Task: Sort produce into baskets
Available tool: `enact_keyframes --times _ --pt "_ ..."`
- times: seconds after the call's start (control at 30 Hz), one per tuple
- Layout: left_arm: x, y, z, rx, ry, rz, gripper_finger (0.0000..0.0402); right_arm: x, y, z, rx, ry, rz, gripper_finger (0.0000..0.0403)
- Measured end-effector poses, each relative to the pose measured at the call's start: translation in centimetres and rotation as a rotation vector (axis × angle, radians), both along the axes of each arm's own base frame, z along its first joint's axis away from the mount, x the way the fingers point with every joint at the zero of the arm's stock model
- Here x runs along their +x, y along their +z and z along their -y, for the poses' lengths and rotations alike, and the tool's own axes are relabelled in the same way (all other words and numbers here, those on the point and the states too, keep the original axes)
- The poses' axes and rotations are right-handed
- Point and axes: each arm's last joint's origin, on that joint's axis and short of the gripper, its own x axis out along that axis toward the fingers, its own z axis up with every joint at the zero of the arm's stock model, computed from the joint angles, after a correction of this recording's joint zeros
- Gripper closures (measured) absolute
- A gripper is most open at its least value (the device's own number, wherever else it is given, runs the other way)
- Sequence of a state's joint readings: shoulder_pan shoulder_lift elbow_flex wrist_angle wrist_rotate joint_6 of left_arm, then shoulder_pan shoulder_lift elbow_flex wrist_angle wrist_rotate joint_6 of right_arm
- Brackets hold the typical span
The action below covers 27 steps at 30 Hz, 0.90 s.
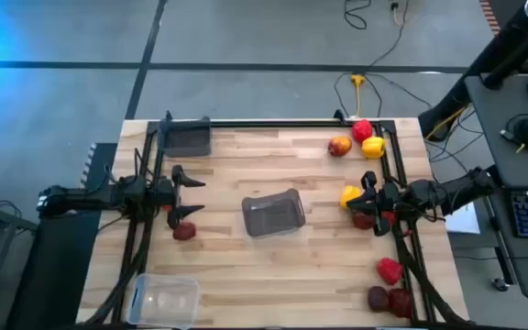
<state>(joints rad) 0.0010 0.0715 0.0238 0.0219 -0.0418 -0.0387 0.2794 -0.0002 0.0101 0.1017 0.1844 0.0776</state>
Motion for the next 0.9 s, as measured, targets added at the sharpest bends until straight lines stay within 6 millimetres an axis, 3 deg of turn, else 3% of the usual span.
enact_keyframes --times 0.9 --pt "0.00 0.00 0.00 0.000 0.000 0.000 0.0078 -0.11 -0.04 -0.57 -0.001 0.060 -0.004 0.0380"
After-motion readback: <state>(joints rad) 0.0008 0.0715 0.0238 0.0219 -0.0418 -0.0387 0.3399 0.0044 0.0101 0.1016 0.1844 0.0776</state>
